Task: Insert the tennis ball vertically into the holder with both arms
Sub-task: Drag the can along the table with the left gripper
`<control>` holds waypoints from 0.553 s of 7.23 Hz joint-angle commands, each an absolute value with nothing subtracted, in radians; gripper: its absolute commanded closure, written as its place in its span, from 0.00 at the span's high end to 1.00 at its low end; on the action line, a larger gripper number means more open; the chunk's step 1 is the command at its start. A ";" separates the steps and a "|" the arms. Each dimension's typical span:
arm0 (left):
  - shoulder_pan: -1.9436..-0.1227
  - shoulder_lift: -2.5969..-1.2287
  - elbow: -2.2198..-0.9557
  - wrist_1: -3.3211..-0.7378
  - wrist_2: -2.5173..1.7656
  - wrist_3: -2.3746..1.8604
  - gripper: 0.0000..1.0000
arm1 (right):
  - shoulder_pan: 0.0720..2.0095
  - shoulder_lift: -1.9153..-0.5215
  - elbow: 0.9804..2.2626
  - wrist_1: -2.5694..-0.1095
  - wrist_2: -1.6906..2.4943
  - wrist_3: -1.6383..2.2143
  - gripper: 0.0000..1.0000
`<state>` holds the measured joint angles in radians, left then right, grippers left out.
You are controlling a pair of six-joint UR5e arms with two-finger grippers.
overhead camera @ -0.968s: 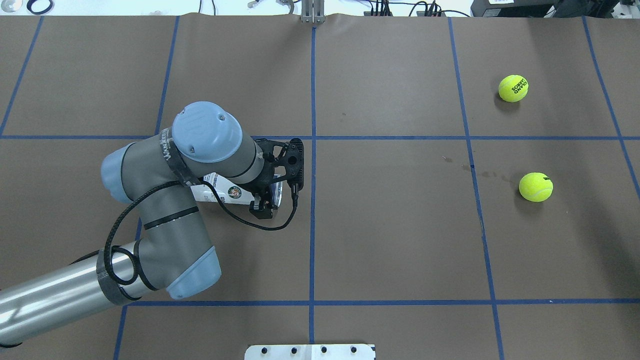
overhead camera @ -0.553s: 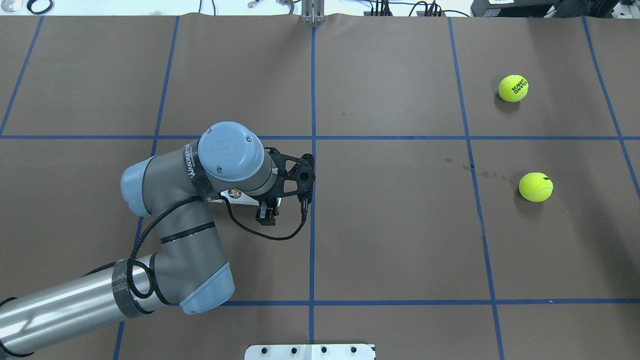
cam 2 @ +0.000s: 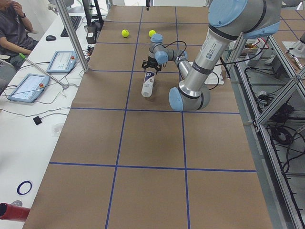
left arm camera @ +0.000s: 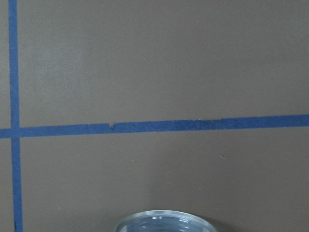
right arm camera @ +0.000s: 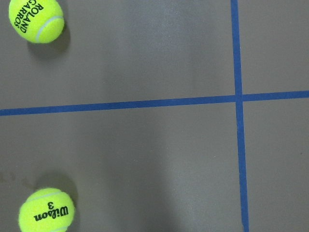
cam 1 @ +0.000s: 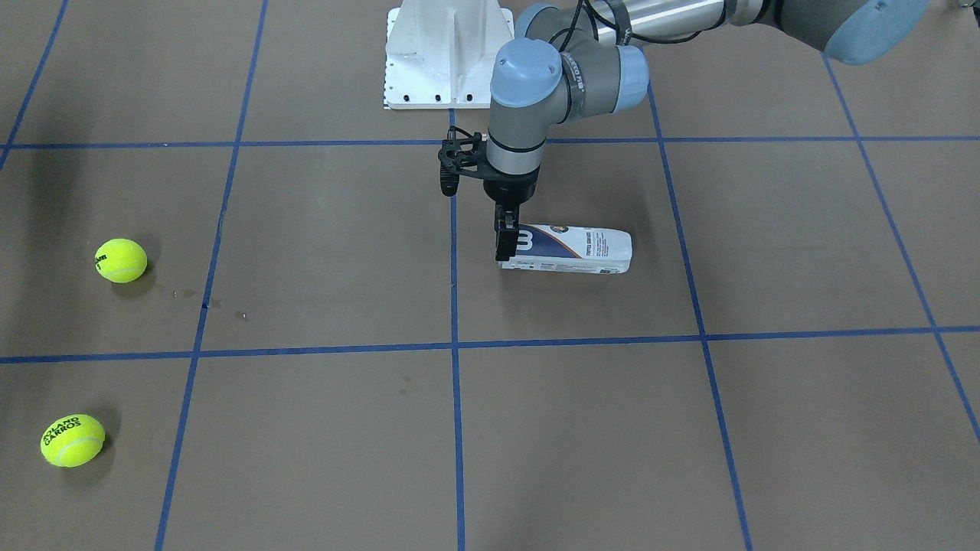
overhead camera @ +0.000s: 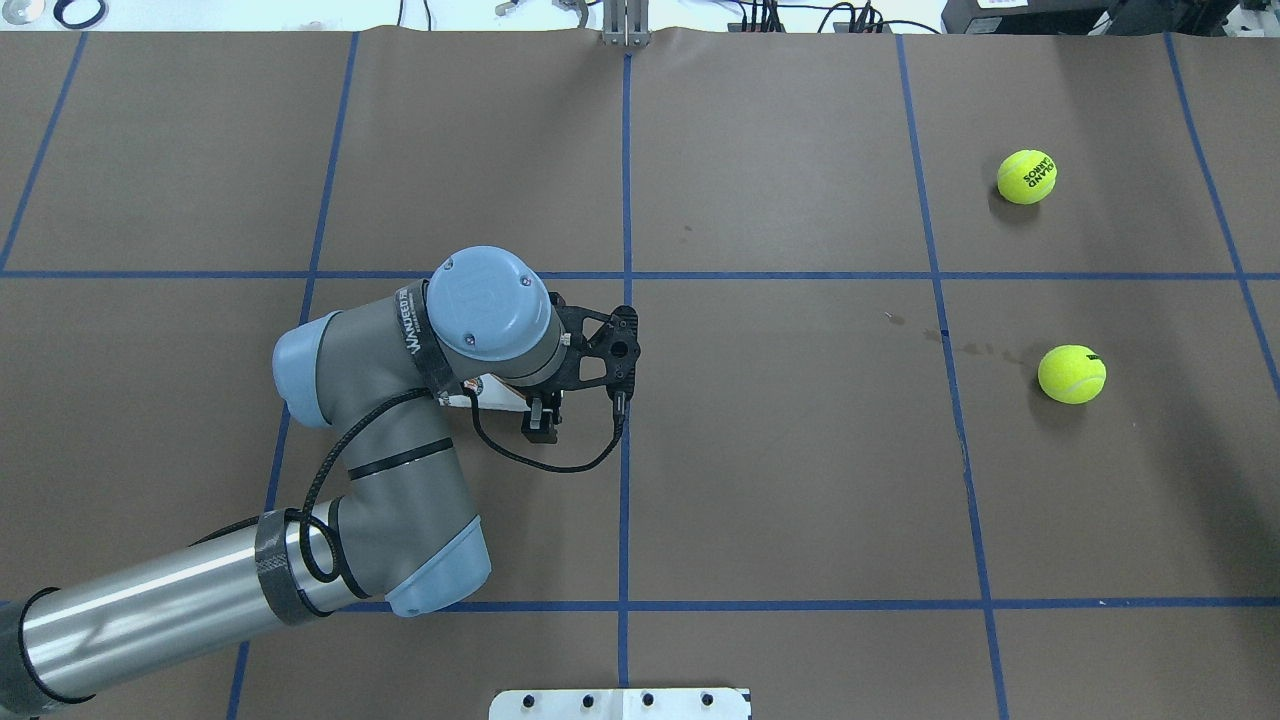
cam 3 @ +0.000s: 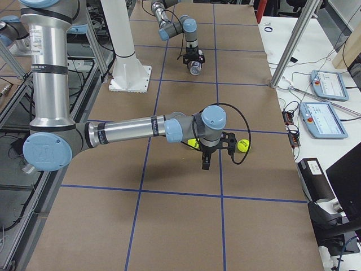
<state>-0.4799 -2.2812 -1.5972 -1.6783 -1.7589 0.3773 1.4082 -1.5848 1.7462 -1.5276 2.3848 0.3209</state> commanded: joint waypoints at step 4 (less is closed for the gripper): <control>-0.476 -2.283 -1.571 -1.684 -1.759 0.377 0.99 | 1.408 -1.585 1.746 -1.520 2.385 0.322 0.99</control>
